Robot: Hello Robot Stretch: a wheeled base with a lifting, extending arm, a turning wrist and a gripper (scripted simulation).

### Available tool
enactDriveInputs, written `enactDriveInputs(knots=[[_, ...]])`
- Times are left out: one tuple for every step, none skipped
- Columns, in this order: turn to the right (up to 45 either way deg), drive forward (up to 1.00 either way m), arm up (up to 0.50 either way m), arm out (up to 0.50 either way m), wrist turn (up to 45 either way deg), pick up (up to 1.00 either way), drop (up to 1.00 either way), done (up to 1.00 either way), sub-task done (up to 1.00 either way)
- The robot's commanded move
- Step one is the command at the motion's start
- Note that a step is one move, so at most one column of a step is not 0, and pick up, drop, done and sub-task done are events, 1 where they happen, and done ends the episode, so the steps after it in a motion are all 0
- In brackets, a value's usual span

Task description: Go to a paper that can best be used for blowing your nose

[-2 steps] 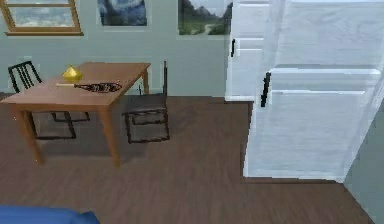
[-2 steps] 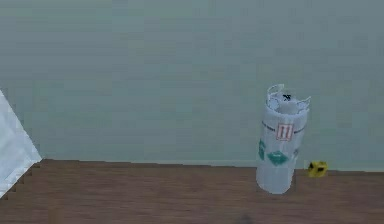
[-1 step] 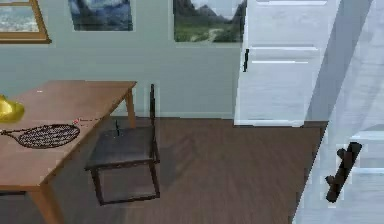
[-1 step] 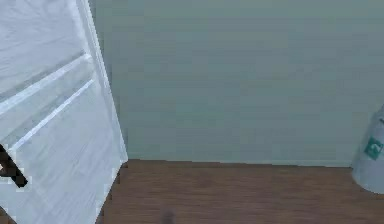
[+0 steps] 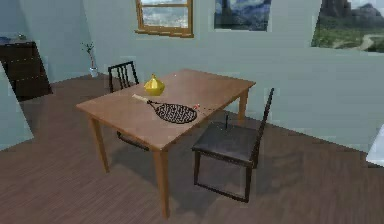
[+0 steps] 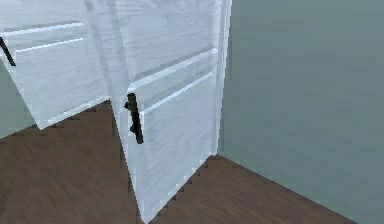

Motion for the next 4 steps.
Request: enactDriveInputs(knots=[[0.0,0.5,0.0,0.0,0.0,0.0,0.0,0.0,0.0],[-45.0,0.0,0.0,0.0,0.0,0.0,0.0,0.0,0.0],[-6.0,0.0,0.0,0.0,0.0,0.0,0.0,0.0,0.0],[0.0,1.0,0.0,0.0,0.0,0.0,0.0,0.0,0.0]])
